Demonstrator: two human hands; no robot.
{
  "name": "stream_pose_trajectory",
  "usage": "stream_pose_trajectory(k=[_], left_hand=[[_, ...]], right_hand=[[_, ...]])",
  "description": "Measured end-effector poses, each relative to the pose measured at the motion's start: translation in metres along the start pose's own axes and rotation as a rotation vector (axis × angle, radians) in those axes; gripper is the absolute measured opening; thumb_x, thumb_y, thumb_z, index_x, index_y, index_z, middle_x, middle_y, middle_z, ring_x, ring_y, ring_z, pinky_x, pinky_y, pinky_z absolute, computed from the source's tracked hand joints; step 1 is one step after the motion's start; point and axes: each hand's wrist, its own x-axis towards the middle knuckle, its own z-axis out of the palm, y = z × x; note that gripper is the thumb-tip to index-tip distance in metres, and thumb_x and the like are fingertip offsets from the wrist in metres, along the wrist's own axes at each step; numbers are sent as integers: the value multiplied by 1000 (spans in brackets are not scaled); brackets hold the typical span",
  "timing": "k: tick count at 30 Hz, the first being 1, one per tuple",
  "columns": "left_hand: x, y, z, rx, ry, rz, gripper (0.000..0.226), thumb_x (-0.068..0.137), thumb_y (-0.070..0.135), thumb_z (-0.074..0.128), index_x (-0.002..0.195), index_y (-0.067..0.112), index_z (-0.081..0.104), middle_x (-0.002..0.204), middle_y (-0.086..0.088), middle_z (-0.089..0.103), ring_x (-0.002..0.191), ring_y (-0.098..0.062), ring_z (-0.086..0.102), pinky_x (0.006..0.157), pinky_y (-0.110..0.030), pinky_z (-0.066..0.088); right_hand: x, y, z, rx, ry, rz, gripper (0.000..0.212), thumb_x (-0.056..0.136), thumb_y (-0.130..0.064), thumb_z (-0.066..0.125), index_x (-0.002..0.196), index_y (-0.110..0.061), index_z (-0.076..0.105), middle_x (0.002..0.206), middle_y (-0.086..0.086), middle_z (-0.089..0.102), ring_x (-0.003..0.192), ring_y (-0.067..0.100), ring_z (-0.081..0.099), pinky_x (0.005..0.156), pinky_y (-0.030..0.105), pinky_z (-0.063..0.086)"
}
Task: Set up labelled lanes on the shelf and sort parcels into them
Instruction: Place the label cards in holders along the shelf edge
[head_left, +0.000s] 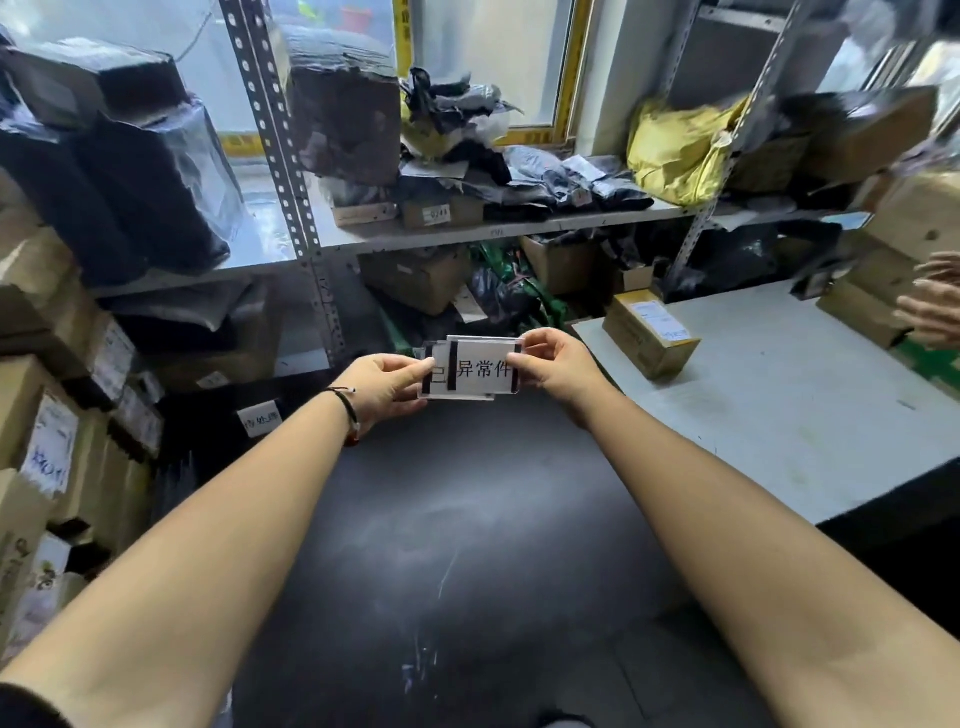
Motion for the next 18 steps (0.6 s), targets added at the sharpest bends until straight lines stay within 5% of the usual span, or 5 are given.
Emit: stream_pose_trajectory(k=[6, 18], left_hand=[[46, -18, 10, 1, 108, -42, 9, 94, 15, 66, 89, 9, 69, 79, -1, 76, 68, -9, 71, 75, -26, 61], [196, -62, 78, -14, 270, -151, 12, 98, 16, 61, 88, 13, 67, 81, 0, 74, 74, -9, 68, 61, -17, 56]], right_hand=[[48, 33, -66, -7, -42, 88, 19, 89, -3, 73, 90, -18, 62, 89, 6, 65, 85, 18, 67, 63, 25, 60], [190, 145, -143, -61, -158, 319, 19, 92, 3, 67, 87, -15, 65, 85, 7, 66, 73, 16, 66, 59, 19, 57]])
